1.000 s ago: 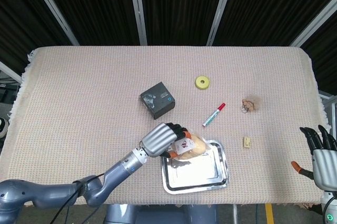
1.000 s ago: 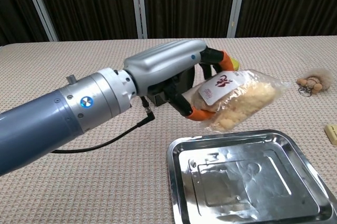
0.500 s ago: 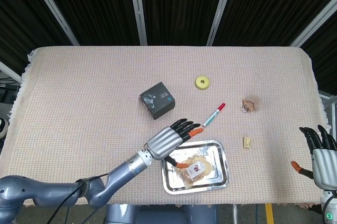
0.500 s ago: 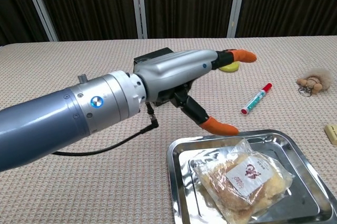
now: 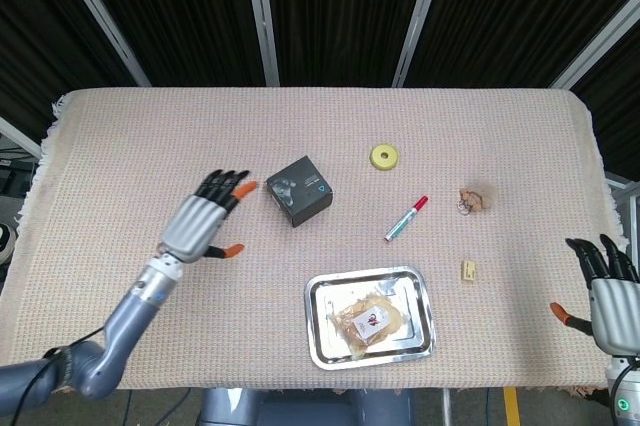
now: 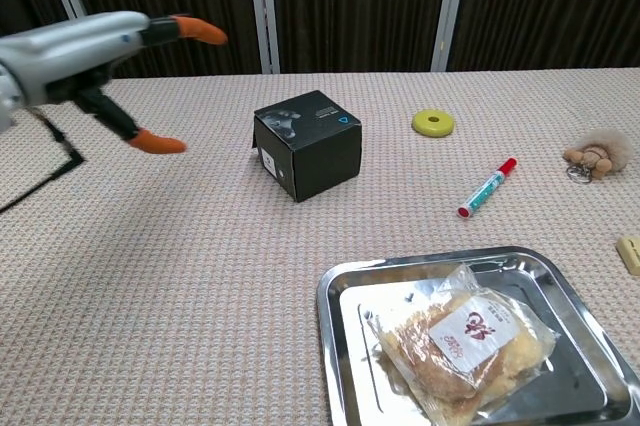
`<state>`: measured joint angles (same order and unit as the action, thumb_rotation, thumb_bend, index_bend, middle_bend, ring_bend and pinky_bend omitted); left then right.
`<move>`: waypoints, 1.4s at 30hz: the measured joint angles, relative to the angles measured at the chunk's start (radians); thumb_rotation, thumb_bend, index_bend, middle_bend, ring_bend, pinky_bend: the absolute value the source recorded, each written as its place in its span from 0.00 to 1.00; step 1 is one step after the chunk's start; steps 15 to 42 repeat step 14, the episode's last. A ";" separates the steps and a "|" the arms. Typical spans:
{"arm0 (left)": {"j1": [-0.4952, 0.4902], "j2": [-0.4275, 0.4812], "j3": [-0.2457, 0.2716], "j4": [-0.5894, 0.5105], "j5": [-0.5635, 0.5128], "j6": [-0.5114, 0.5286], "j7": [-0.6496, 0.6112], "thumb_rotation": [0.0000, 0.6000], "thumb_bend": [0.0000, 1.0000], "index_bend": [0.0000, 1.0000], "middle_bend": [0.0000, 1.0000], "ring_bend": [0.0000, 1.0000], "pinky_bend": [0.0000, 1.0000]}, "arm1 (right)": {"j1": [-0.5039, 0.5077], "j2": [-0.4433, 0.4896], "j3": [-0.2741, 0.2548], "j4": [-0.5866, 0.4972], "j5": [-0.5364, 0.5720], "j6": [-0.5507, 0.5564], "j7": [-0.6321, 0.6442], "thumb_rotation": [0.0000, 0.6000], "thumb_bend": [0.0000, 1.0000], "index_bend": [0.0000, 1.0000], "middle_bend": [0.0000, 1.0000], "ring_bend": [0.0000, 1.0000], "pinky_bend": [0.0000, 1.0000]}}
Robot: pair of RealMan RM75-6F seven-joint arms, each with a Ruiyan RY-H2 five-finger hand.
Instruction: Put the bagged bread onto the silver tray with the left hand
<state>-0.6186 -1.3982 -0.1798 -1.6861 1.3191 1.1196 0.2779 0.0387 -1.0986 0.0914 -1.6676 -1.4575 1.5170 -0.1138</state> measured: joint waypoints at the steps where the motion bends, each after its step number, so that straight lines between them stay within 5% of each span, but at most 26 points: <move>1: 0.030 0.030 0.012 -0.010 -0.004 0.026 -0.010 0.94 0.16 0.11 0.00 0.00 0.00 | 0.003 -0.001 0.001 0.002 0.000 -0.004 0.000 1.00 0.01 0.13 0.16 0.03 0.16; 14: 0.323 0.217 0.198 -0.079 0.138 0.344 -0.136 0.94 0.16 0.15 0.00 0.00 0.00 | 0.035 -0.016 0.012 0.019 -0.001 -0.036 0.004 1.00 0.01 0.13 0.16 0.03 0.16; 42: 0.323 0.217 0.198 -0.079 0.138 0.344 -0.136 0.94 0.16 0.15 0.00 0.00 0.00 | 0.035 -0.016 0.012 0.019 -0.001 -0.036 0.004 1.00 0.01 0.13 0.16 0.03 0.16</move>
